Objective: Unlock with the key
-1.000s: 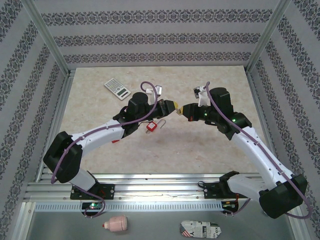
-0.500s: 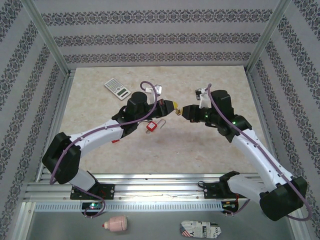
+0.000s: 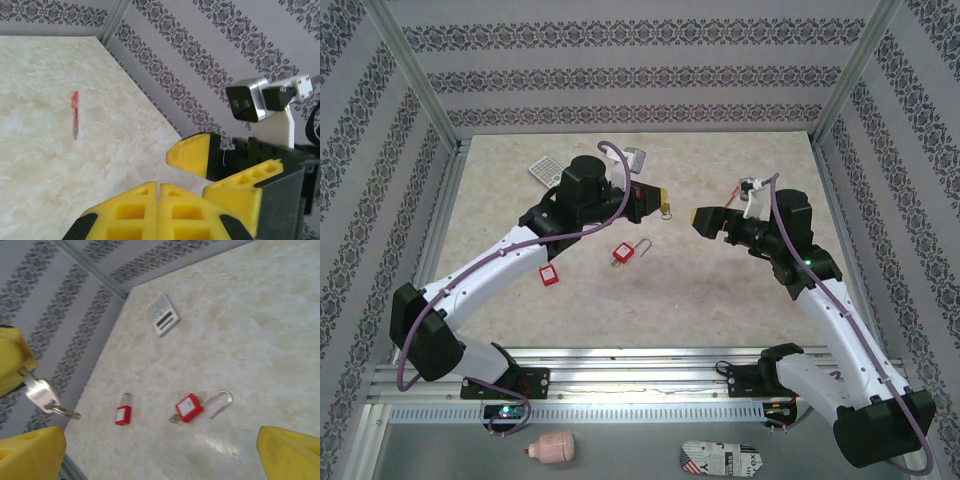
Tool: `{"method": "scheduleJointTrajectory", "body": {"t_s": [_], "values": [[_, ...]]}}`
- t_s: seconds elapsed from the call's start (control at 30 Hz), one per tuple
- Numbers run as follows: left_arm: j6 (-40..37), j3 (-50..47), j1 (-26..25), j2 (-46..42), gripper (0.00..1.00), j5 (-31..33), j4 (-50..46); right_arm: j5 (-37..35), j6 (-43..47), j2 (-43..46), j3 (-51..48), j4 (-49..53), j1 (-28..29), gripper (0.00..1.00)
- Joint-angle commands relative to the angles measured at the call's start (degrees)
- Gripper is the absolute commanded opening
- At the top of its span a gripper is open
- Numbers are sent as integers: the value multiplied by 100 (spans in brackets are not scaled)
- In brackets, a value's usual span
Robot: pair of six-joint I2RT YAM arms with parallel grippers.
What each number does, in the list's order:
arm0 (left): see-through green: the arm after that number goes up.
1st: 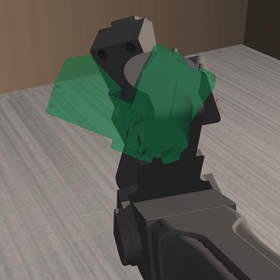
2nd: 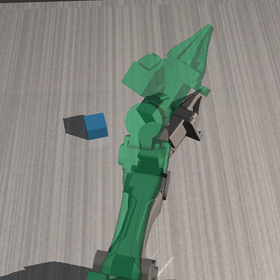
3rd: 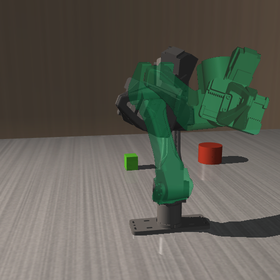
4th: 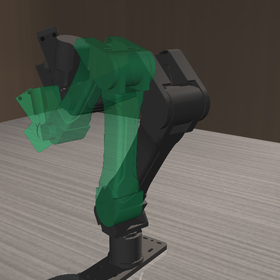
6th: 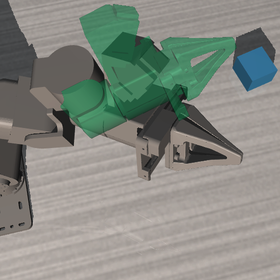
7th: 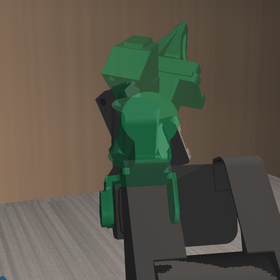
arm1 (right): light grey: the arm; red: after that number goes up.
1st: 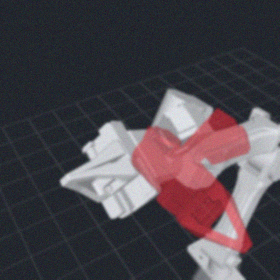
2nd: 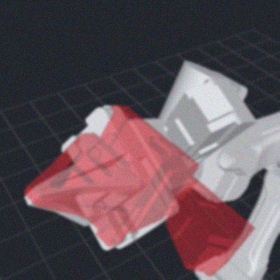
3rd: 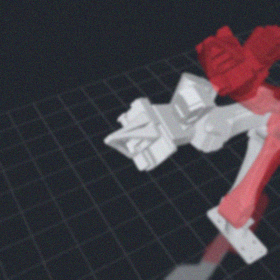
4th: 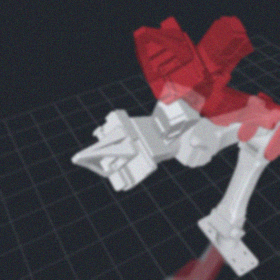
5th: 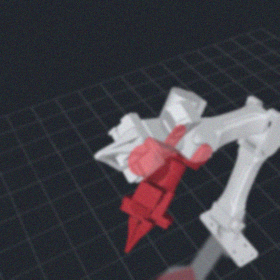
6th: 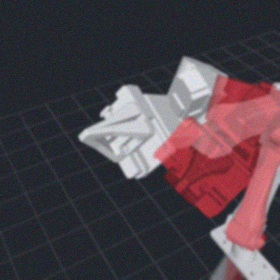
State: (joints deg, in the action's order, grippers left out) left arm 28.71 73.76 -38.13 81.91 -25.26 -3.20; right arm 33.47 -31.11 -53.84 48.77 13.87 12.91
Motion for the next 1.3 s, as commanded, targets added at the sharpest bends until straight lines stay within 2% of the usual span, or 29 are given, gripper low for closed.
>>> {"method": "scheduleJointTrajectory", "body": {"t_s": [0.0,0.1,0.2,0.37,0.5,0.63,0.8,1.0,1.27], "values": [[-614,-76,51,-128,0,-71,-217,852,-362,-159,-200,-1388,56,95],[-512,-190,51,-96,0,-184,166,1306,-644,-371,-260,-2263,164,86],[-338,-395,51,-102,0,-481,835,1411,-457,-547,-186,-2308,337,78],[-221,-498,60,-53,0,-907,1500,1466,-206,-718,-216,-2260,441,70],[-105,-518,100,18,0,-1150,1793,1497,-114,-698,-328,-2289,431,59],[-50,-532,104,17,0,-1276,1924,1504,-18,-568,-395,-2294,430,57],[-11,-594,113,33,0,-1382,2078,1598,-56,-430,-487,-2368,398,50],[170,-670,113,149,0,-1627,2500,1970,-380,-391,-661,-2937,400,41],[170,-677,122,219,0,-1720,2547,2062,-481,-311,-703,-3001,285,32]]}}
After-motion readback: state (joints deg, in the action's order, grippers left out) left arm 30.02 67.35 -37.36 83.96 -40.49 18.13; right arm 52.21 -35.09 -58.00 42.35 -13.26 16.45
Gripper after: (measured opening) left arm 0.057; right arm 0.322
